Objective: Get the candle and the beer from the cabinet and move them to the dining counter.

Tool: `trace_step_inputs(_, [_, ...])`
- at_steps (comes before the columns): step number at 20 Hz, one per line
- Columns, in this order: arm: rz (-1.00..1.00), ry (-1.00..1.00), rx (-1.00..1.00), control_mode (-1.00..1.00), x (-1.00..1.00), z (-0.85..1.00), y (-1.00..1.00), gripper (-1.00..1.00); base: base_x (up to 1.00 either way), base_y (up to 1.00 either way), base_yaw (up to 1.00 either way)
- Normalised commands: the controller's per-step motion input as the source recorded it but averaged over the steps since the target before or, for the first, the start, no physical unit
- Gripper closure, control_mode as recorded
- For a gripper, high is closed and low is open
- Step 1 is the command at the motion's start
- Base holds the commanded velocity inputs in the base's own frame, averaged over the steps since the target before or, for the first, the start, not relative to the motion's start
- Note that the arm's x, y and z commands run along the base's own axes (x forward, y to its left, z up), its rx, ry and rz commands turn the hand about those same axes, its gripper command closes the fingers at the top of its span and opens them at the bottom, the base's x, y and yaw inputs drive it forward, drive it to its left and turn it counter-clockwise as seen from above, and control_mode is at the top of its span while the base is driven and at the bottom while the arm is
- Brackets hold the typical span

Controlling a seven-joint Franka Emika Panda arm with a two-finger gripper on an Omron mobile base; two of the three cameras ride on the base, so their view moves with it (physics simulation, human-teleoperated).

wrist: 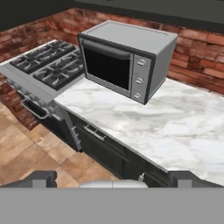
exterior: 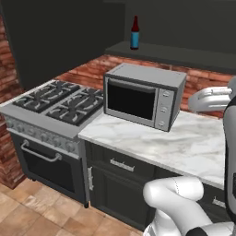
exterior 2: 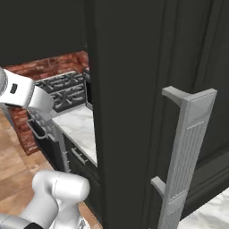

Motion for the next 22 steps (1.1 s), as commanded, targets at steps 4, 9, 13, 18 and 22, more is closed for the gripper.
trace_step_inputs(4, [0.00,0.00,0.00,1.00,0.00,0.00,0.00,-1.00,0.18,0.06,-0.40])
trace_step_inputs(9, [0.00,0.00,0.00,1.00,0.00,0.00,0.00,-1.00,0.08,0.52,-0.62])
trace_step_inputs(13, [0.00,0.00,0.00,1.00,0.00,0.00,0.00,-1.00,0.09,0.70,-0.66])
trace_step_inputs(18, [0.00,0.00,0.00,1.00,0.00,0.00,0.00,-1.00,0.06,0.77,-0.65])
trace_step_inputs(22, [0.00,0.00,0.00,1.00,0.00,0.00,0.00,-1.00,0.00,0.65,-0.52])
